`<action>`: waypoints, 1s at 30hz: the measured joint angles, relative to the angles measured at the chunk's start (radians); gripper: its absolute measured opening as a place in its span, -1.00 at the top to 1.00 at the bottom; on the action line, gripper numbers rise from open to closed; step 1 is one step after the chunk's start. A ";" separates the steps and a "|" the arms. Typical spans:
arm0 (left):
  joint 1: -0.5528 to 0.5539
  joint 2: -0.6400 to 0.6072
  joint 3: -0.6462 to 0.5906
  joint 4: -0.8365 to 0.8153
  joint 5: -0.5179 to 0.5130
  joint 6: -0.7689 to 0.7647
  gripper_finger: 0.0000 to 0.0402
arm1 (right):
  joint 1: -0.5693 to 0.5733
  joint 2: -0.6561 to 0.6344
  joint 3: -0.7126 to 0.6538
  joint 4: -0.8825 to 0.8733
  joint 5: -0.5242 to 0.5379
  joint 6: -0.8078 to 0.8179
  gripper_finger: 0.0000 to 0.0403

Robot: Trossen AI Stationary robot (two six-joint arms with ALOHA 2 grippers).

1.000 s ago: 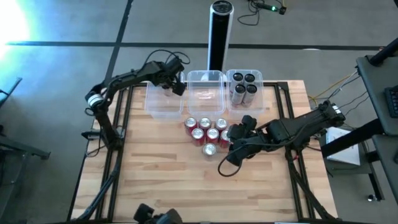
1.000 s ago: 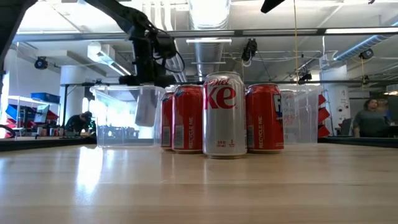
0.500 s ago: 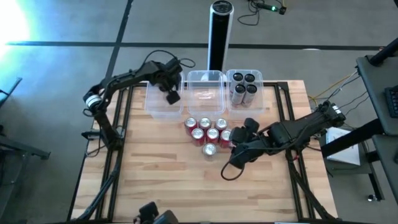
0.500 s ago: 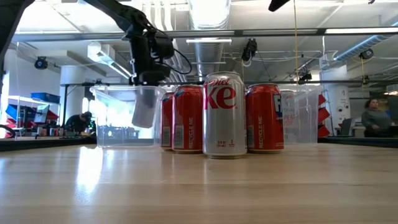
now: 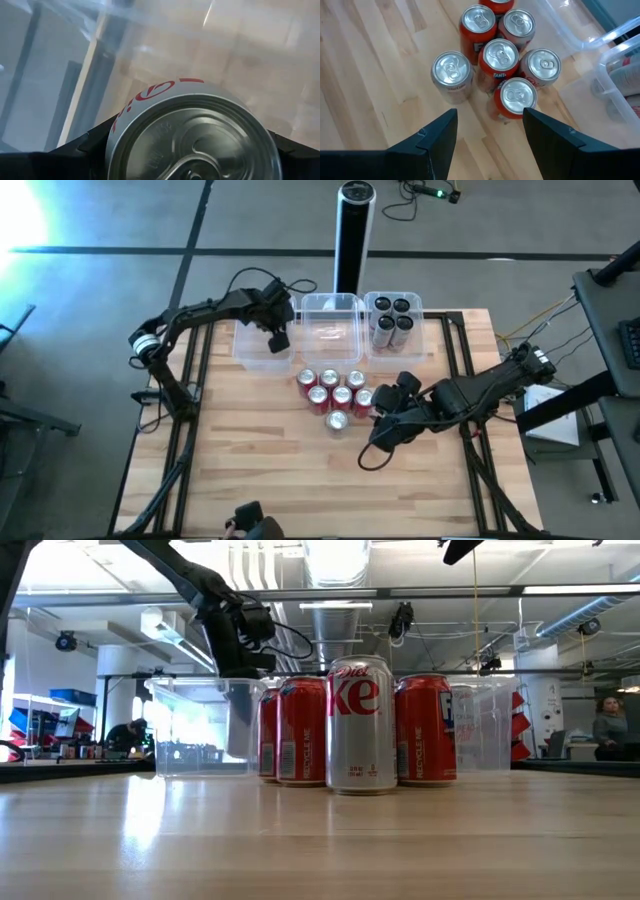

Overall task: Sort soda cans
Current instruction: Put the bottom left white soda can into the left transparent bin

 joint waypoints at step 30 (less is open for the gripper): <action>0.047 0.073 -0.002 0.084 0.013 -0.161 -0.57 | 0.000 0.000 0.000 0.016 -0.009 0.047 -0.09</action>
